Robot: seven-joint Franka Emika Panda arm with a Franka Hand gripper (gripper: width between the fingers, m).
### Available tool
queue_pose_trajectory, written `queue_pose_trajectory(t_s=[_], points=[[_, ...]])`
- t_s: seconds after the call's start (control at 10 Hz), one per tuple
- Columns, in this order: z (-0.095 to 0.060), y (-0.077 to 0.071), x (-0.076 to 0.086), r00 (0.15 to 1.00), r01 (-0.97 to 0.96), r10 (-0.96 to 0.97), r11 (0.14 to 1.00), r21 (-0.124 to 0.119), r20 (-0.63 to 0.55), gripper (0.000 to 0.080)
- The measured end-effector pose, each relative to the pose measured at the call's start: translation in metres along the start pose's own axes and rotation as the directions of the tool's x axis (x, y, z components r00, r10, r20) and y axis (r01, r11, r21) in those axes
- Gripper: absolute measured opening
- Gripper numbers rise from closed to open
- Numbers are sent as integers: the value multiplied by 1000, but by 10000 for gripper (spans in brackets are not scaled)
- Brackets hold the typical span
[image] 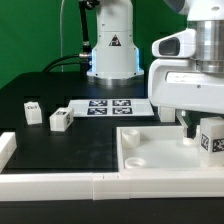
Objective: Assemble one leg
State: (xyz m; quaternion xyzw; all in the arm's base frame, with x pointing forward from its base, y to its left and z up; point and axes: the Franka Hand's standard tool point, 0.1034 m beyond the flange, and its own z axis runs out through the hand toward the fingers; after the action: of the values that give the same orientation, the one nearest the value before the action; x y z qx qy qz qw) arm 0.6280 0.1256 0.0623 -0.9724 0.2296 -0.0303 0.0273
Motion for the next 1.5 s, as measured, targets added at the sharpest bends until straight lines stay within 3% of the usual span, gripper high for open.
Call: queue_pose_trajectory(t_s=[0.4, 0.5, 0.6, 0.7, 0.8, 1.1, 1.3, 1.5], points=[[0, 3, 2, 910, 414, -414, 910, -27, 10, 649], [0, 4, 2, 871, 490, -490, 871, -28, 13, 518], [0, 3, 2, 883, 470, -470, 882, -27, 13, 518], [0, 4, 2, 883, 470, -469, 882, -27, 13, 374], [0, 4, 2, 883, 469, -469, 883, -27, 12, 288], [0, 4, 3, 911, 412, -412, 911, -26, 9, 288], [0, 7, 4, 996, 87, -87, 996, -27, 0, 288], [-1, 16, 7, 993, -122, 122, 991, -48, -3, 295]])
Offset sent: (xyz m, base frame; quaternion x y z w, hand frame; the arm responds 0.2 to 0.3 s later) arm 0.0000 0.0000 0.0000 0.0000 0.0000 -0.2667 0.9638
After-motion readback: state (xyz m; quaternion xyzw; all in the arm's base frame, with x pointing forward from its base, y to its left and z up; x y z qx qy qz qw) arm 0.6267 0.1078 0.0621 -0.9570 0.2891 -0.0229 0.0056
